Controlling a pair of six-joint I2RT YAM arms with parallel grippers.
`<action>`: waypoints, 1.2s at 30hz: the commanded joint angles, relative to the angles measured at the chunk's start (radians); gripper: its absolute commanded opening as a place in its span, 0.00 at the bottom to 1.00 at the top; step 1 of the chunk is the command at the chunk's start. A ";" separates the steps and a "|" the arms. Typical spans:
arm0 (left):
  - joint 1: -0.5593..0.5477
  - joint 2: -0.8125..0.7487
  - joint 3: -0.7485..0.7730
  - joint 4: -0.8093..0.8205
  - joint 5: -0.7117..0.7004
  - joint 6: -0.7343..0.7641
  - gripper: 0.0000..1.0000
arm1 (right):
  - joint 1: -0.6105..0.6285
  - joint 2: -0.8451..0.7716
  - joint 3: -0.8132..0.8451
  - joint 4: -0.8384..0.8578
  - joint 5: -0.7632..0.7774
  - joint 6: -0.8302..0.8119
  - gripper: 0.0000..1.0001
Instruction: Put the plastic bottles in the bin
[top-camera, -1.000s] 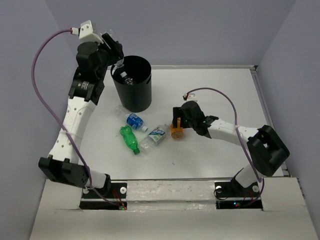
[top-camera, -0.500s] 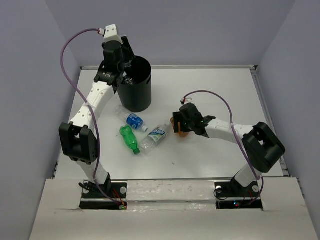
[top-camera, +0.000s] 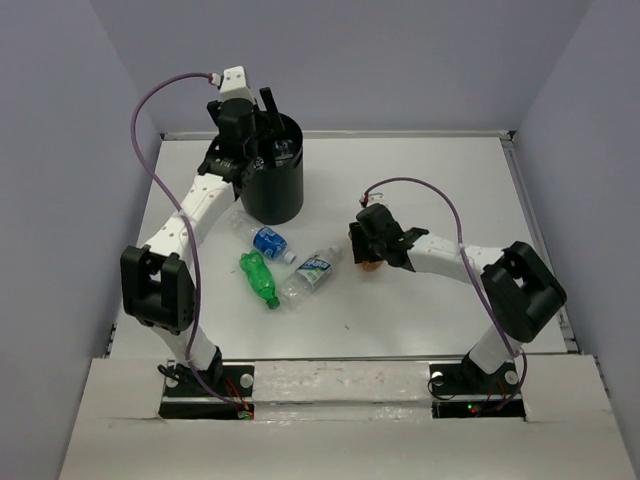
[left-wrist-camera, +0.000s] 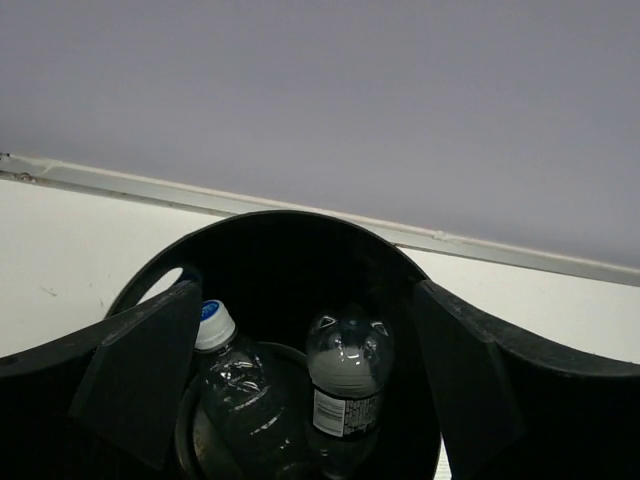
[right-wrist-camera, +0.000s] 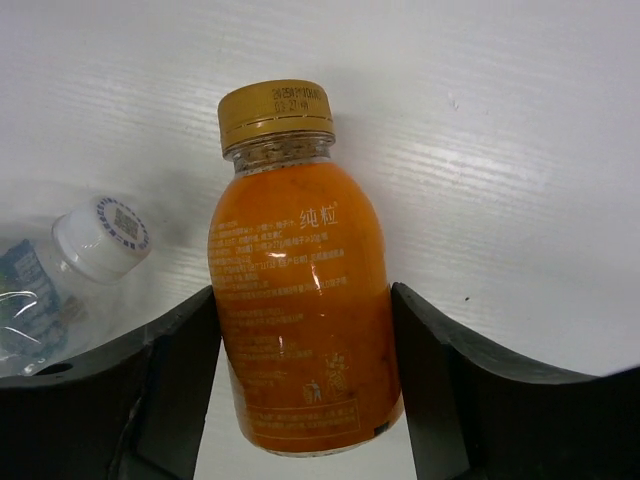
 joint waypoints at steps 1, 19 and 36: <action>0.001 -0.178 0.023 -0.030 -0.013 -0.002 0.96 | -0.009 -0.034 0.064 -0.015 0.081 -0.040 0.52; 0.001 -0.816 -0.727 -0.559 0.195 -0.467 0.90 | -0.009 -0.038 0.576 0.366 -0.267 -0.201 0.31; 0.001 -0.747 -0.949 -0.480 0.330 -0.552 0.98 | 0.028 0.489 1.219 0.407 -0.463 -0.233 0.42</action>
